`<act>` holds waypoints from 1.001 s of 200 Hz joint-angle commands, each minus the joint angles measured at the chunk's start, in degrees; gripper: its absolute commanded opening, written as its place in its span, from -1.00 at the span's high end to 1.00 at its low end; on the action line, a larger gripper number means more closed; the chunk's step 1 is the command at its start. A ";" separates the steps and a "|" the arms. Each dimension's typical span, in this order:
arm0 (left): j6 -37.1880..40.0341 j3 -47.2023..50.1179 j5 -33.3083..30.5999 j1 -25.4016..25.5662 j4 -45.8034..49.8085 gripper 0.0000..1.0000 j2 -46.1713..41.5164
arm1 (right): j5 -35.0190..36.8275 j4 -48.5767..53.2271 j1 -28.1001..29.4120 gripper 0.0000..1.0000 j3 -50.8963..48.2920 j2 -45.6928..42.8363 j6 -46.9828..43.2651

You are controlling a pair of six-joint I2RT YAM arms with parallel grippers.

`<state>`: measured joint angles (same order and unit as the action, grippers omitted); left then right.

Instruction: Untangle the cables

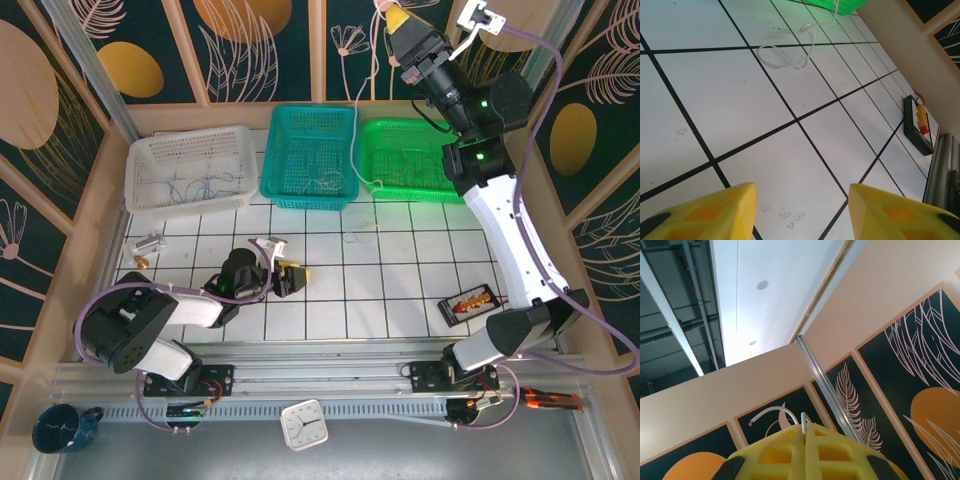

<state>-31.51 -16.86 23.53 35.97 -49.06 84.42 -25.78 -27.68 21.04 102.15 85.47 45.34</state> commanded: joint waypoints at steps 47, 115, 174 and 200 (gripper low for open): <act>1.98 -3.62 1.71 0.17 0.98 -0.30 -1.65 | 0.02 -2.22 3.22 1.00 1.43 -1.20 -1.69; 2.02 -7.71 4.02 0.33 -0.31 -0.40 3.98 | 0.82 -0.38 7.30 1.00 7.27 -0.31 -3.87; 1.89 -10.66 4.40 0.86 -1.57 -0.45 8.23 | 1.17 -0.35 12.12 1.00 12.37 1.56 -4.51; 2.32 -12.32 4.33 0.87 -1.57 -0.46 9.81 | 1.52 -0.14 14.51 1.00 13.99 2.15 -5.26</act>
<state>-30.24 -27.05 26.61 36.47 -47.99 92.71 -25.10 -26.59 33.56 113.54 86.72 41.80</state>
